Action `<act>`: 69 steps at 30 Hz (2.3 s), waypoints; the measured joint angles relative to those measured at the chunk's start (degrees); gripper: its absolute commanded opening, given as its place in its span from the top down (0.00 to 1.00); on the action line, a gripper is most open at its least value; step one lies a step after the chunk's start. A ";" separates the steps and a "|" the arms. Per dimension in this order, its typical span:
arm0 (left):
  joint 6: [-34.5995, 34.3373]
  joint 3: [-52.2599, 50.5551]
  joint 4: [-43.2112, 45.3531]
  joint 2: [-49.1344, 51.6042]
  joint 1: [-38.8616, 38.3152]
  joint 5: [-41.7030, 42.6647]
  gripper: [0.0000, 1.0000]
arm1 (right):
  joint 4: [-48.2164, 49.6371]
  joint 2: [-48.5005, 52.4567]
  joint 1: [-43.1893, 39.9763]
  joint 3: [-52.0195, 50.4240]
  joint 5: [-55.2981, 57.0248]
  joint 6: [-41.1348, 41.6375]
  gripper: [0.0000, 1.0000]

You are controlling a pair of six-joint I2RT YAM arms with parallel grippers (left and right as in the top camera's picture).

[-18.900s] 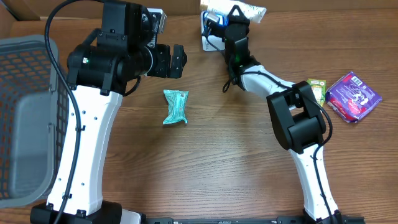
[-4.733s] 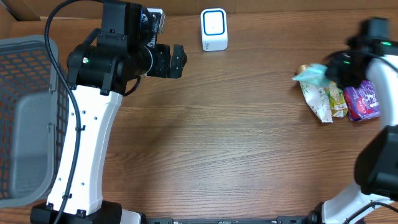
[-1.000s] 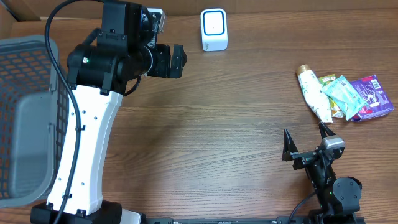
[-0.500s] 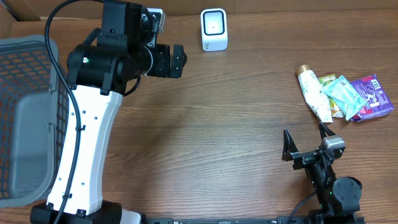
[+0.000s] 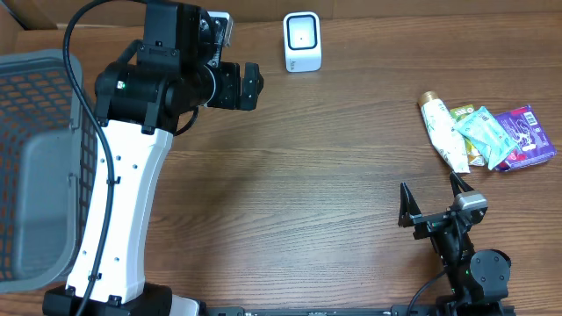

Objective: Scan the item barcode

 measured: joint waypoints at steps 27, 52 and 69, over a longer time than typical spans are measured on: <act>4.66 -87.30 74.84 -46.88 11.26 2.12 0.00 | 0.07 0.00 0.00 0.00 0.00 0.15 0.00; 10.67 -109.57 76.89 -85.37 11.39 -3.76 0.00 | 0.04 0.00 0.00 0.00 0.00 0.13 0.00; 10.84 -109.59 64.92 -91.62 12.44 -6.05 0.00 | 0.07 0.00 0.00 0.00 0.00 0.15 0.00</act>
